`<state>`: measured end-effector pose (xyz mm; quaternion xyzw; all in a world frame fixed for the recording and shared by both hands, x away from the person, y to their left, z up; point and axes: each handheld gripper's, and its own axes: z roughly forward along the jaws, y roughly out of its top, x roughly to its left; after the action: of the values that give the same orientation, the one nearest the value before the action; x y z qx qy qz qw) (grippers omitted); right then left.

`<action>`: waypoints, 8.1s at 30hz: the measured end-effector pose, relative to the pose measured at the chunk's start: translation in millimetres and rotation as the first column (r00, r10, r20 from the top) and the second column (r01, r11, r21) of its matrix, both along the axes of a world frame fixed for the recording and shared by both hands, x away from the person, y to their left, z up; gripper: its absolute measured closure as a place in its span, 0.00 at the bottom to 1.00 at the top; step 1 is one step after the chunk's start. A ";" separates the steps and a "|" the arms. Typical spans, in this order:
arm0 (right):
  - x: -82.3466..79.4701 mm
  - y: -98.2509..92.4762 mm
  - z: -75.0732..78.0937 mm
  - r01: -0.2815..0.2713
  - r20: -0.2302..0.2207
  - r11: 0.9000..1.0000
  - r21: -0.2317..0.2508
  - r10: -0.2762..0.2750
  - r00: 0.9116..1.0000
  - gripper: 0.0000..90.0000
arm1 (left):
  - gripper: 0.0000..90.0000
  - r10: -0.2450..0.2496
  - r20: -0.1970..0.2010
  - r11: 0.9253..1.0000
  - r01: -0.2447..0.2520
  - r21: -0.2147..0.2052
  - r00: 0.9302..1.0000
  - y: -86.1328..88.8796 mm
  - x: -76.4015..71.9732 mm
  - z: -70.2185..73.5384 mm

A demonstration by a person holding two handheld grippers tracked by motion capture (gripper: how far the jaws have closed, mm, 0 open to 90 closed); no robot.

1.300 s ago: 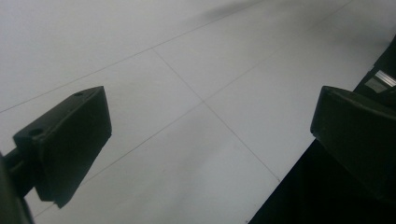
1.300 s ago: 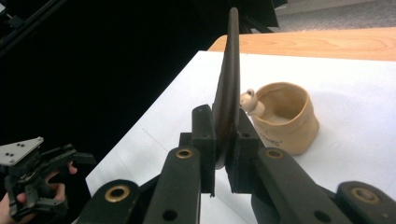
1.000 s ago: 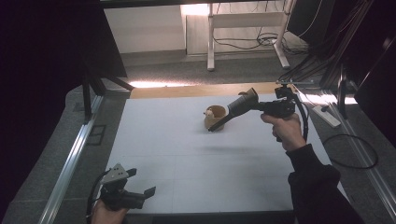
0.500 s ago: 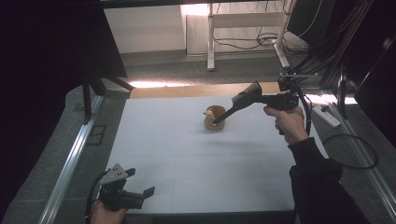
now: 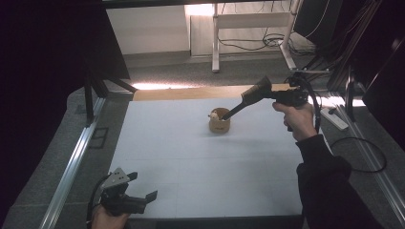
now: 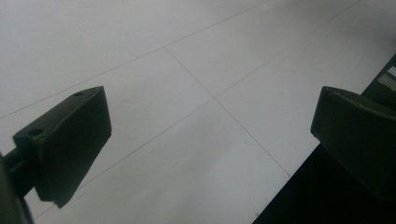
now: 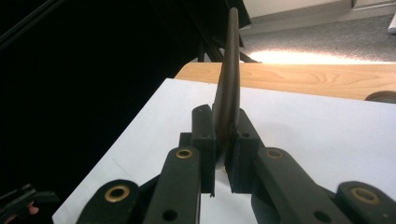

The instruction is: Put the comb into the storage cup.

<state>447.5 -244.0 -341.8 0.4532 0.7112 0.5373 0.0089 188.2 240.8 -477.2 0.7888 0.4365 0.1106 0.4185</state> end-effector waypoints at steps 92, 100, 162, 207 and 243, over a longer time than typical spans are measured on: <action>50.9 57.7 -54.7 0.020 -0.056 0.995 -0.100 -0.026 0.998 0.94 | 0.00 -0.020 -0.015 1.000 0.020 0.007 1.000 -0.4 2.3 -0.9; 53.1 58.2 -61.5 0.020 -0.068 0.996 -0.090 -0.026 0.997 0.94 | 0.00 -0.021 -0.019 1.000 0.021 0.009 1.000 -1.4 2.4 -0.9; 55.6 52.4 -72.5 0.051 -0.031 0.977 -0.207 -0.059 0.998 0.45 | 0.00 0.008 -0.043 0.999 -0.006 0.053 0.999 -2.8 4.7 -1.3; 23.3 55.1 -66.7 -0.073 0.081 0.939 -0.336 0.106 0.991 0.07 | 0.00 0.001 -0.046 0.999 0.001 0.049 0.999 -3.4 5.0 -1.7; -7.3 45.3 -73.6 -0.096 0.131 0.919 -0.382 0.156 0.979 0.04 | 0.00 -0.007 -0.042 0.999 0.009 0.053 0.999 -4.1 4.5 -1.4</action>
<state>440.2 -198.7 -415.4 0.3520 0.8252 0.4260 0.1170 192.6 236.8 -478.6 0.8035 0.4389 0.1043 0.3884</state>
